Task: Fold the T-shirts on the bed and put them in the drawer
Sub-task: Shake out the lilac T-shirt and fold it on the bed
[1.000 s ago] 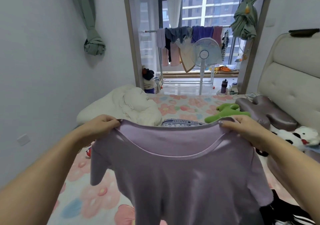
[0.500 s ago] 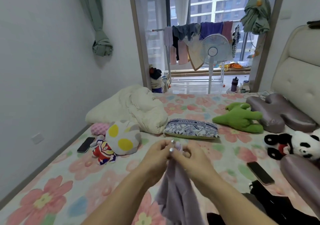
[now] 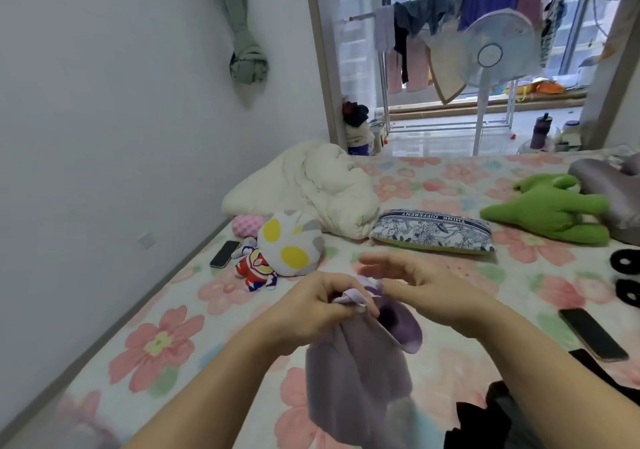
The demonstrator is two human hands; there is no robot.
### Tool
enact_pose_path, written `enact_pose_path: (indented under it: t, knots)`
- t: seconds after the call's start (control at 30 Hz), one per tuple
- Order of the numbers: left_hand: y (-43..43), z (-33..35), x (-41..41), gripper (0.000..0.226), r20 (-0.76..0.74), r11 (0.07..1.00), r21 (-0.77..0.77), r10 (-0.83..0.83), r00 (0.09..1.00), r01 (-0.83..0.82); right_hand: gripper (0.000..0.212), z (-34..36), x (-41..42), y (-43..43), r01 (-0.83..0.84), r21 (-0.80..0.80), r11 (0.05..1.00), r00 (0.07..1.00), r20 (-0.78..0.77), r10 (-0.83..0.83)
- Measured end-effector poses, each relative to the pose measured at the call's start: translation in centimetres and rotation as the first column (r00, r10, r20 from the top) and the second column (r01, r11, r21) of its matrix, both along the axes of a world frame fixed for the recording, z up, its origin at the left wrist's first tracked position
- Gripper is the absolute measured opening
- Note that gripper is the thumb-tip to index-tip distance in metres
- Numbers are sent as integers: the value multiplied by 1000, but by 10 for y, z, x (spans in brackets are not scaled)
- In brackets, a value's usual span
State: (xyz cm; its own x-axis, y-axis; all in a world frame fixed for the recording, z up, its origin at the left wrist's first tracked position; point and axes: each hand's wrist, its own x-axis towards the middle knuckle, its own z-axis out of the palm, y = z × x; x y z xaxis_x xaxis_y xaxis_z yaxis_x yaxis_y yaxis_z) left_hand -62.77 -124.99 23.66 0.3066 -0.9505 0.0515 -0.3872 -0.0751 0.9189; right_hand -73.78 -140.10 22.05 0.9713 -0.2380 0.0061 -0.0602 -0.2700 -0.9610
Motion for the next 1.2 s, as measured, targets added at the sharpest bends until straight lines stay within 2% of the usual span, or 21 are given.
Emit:
enact_pose_path:
  t: [0.07, 0.2, 0.3, 0.37, 0.47, 0.53, 0.63, 0.7, 0.77, 0.8, 0.9, 1.0, 1.1, 1.13, 1.2]
  knots:
    - [8, 1, 10, 22, 6, 999, -47, 16, 1000, -16, 27, 4, 18, 14, -124, 28, 992, 992, -5, 124]
    - [32, -5, 49, 10, 55, 992, -80, 100, 993, -96, 19, 2, 54, 39, -133, 11, 991, 991, -11, 133]
    - [57, -11, 89, 19, 89, 980, -127, 163, 983, -151, 4, -3, 87, 65, -6, -20, 1000, 1000, -12, 6]
    - [78, -17, 124, 22, 136, 958, -158, 260, 956, -239, 9, -7, 112, 81, 132, -86, 987, 991, 21, -131]
    - [110, -28, 184, 20, 109, 900, -168, 422, 900, -402, 15, -10, 144, 94, 456, -172, 873, 890, 114, -442]
    - [130, -31, 224, 22, 42, 893, -134, 439, 898, -430, 17, -10, 159, 91, 582, -60, 811, 808, 154, -569]
    - [150, -26, 277, 25, 16, 899, -100, 430, 902, -427, 32, -4, 167, 81, 619, 225, 752, 745, 133, -653]
    - [155, -18, 305, 26, 56, 907, -92, 418, 907, -412, 39, 2, 166, 77, 675, 268, 687, 667, 174, -724]
    - [153, -10, 327, 29, 198, 919, -65, 394, 897, -389, 47, 3, 162, 72, 768, 122, 629, 589, 253, -768]
    - [149, -5, 336, 28, 302, 925, -44, 373, 877, -378, 46, 4, 161, 72, 793, 3, 610, 582, 296, -757]
    - [133, 7, 353, 12, 545, 923, -33, 338, 767, -383, 42, 11, 158, 72, 766, -313, 561, 642, 356, -679]
    - [123, 14, 357, 17, 581, 916, -109, 373, 723, -385, 34, 18, 151, 66, 673, -522, 524, 717, 287, -635]
    - [116, 19, 353, 30, 555, 888, -140, 436, 708, -438, 26, 20, 138, 58, 558, -637, 531, 761, 138, -634]
    - [112, 20, 352, 30, 585, 882, -135, 438, 683, -451, 30, 17, 134, 54, 541, -663, 518, 756, 113, -645]
    - [103, 22, 347, 18, 725, 871, -143, 416, 549, -471, 26, 8, 128, 47, 526, -720, 453, 720, 92, -688]
